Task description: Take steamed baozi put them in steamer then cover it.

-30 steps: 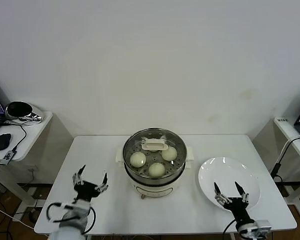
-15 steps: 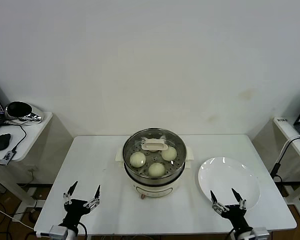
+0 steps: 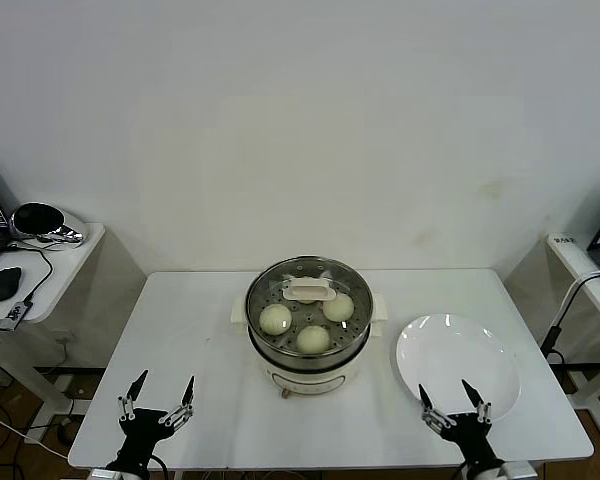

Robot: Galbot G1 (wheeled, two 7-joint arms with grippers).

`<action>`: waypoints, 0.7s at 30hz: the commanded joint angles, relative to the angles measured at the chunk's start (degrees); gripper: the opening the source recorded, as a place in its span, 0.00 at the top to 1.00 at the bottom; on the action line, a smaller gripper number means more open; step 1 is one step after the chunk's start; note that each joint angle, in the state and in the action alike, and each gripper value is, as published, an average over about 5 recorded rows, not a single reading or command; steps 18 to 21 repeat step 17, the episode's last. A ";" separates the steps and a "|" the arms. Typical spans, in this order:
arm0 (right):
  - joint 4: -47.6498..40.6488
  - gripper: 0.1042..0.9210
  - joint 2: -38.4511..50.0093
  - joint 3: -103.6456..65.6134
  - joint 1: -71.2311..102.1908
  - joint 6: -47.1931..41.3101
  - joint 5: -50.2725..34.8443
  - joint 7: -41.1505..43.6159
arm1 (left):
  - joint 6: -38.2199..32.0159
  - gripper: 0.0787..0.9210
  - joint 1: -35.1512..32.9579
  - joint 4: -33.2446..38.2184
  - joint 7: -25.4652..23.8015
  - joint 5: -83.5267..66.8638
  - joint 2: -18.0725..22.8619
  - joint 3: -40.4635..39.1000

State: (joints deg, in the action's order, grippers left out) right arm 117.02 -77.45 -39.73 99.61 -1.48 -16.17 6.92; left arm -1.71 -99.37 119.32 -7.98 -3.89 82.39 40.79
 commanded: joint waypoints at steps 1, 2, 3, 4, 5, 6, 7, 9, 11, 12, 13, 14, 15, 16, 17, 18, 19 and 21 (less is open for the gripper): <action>1.15 0.12 -1.59 -0.54 0.49 0.80 0.87 -1.87 | -2.28 0.12 -0.57 -0.24 1.46 0.96 -0.14 0.13; 1.24 0.12 -1.72 -0.56 0.64 0.90 1.24 -1.88 | -2.24 0.12 -0.55 -0.25 1.49 0.97 -0.24 0.13; 1.32 0.12 -1.77 -0.52 0.82 0.96 1.61 -1.84 | -2.18 0.12 -0.58 -0.24 1.46 0.99 -0.36 0.09; 1.37 0.12 -1.76 -0.46 0.98 1.02 1.99 -1.72 | -2.14 0.12 -0.64 -0.23 1.42 1.08 -0.48 0.00; 1.39 0.12 -1.70 -0.38 1.11 1.08 2.35 -1.62 | -2.09 0.12 -0.69 -0.20 1.36 1.19 -0.57 -0.09; 1.40 0.12 -1.60 -0.30 1.19 1.06 2.63 -1.56 | -1.99 0.12 -0.71 -0.13 1.29 1.28 -0.60 -0.17; 1.40 0.12 -1.49 -0.22 1.24 0.99 2.77 -1.53 | -1.86 0.12 -0.71 -0.05 1.20 1.34 -0.58 -0.22; 1.37 0.12 -1.30 -0.15 1.23 0.86 3.03 -1.49 | -1.50 0.12 -0.63 0.10 1.01 1.29 -0.43 -0.16; 1.43 0.12 -1.17 -0.09 1.27 0.73 3.15 -1.45 | -1.09 0.12 -0.66 0.15 0.81 1.16 -0.38 -0.07; 1.51 0.12 -1.13 -0.06 1.37 0.68 3.20 -1.42 | -0.92 0.12 -0.77 0.19 0.70 1.10 -0.41 -0.04; 1.59 0.12 -1.12 -0.04 1.50 0.66 3.26 -1.39 | -0.79 0.12 -0.93 0.27 0.59 1.02 -0.47 -0.04; 1.67 0.12 -1.12 -0.02 1.66 0.66 3.33 -1.38 | -0.67 0.12 -1.12 0.41 0.49 0.92 -0.52 -0.05; 1.75 0.12 -1.13 -0.02 1.83 0.65 3.41 -1.36 | -0.52 0.12 -1.33 0.59 0.37 0.71 -0.54 -0.06; 1.79 0.12 -1.14 -0.02 1.93 0.65 3.45 -1.36 | -0.46 0.12 -1.45 0.70 0.30 0.62 -0.57 -0.07; 1.81 0.12 -1.14 -0.03 2.01 0.66 3.49 -1.36 | -0.39 0.12 -1.56 0.82 0.23 0.50 -0.59 -0.08; 1.81 0.12 -1.14 -0.03 2.01 0.66 3.49 -1.36 | -0.39 0.12 -1.56 0.82 0.23 0.50 -0.59 -0.08; 1.81 0.12 -1.14 -0.03 2.01 0.66 3.49 -1.36 | -0.39 0.12 -1.56 0.82 0.23 0.50 -0.59 -0.08; 1.81 0.12 -1.14 -0.03 2.01 0.66 3.49 -1.36 | -0.39 0.12 -1.56 0.82 0.23 0.50 -0.59 -0.08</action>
